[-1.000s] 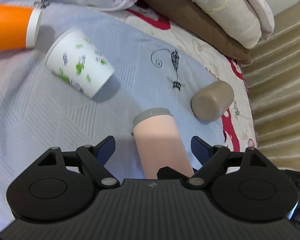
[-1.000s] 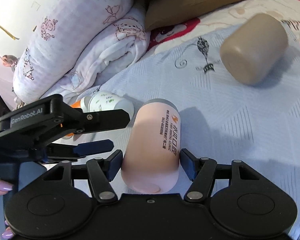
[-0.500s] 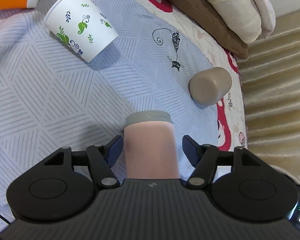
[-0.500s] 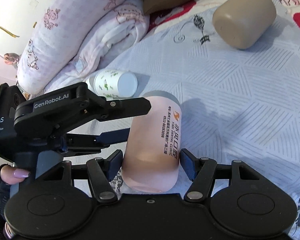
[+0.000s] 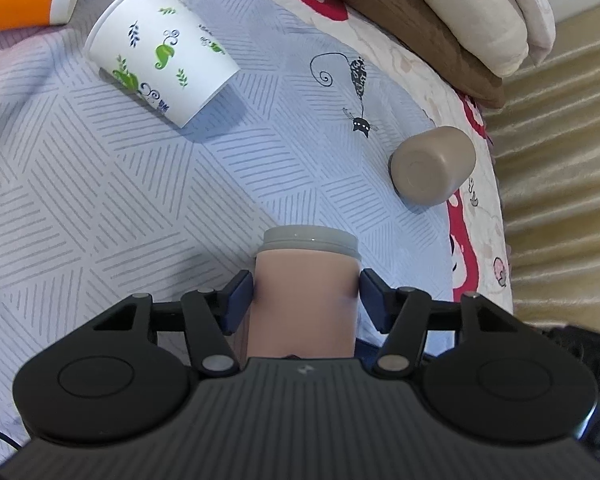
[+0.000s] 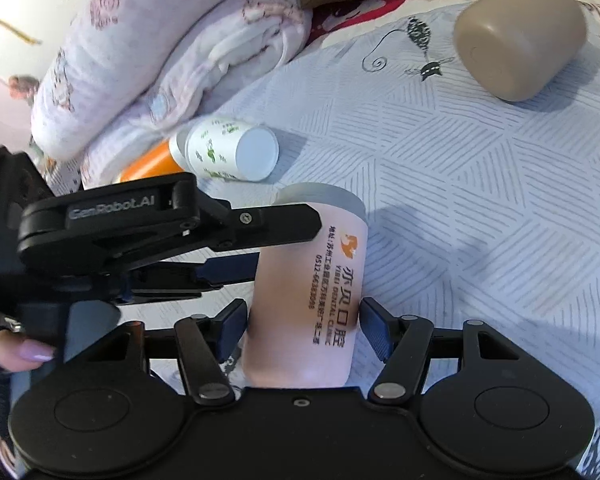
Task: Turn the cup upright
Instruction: 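Rotate the held pink cup so its grey rim points up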
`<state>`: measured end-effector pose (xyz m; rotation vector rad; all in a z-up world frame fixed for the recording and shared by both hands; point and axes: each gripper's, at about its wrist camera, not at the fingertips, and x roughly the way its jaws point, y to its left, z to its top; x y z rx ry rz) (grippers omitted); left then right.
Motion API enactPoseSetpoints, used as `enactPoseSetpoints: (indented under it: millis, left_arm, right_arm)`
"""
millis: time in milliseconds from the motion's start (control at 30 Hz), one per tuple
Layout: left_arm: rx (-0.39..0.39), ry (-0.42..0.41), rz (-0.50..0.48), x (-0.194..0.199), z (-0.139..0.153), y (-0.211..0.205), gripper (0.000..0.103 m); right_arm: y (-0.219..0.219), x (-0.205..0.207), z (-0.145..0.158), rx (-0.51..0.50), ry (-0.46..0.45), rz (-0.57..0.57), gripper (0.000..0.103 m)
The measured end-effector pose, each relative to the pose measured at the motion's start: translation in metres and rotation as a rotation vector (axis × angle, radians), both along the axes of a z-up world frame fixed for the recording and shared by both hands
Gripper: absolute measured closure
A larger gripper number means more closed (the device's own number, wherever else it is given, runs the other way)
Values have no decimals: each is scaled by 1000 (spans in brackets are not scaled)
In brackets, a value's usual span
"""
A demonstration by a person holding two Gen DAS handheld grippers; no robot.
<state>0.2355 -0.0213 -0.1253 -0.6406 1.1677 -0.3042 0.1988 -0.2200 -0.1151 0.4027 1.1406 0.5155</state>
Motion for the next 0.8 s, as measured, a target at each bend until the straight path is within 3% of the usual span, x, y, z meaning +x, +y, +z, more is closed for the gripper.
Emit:
enactPoseSetpoints:
  millis: [133, 233, 567, 800]
  left_arm:
    - [39, -57, -74, -4, 12, -9, 46]
    - [61, -117, -111, -9, 25, -17, 46]
    - [125, -340, -150, -16, 52, -11, 46]
    - [129, -452, -136, -19, 52, -7, 46]
  right_arm:
    - [-2, 7, 1, 1, 23, 50, 34]
    - [0, 4, 8, -32, -14, 72, 34]
    - [22, -3, 31, -168, -289, 121, 34]
    - [45, -4, 29, -342, -517, 120, 35]
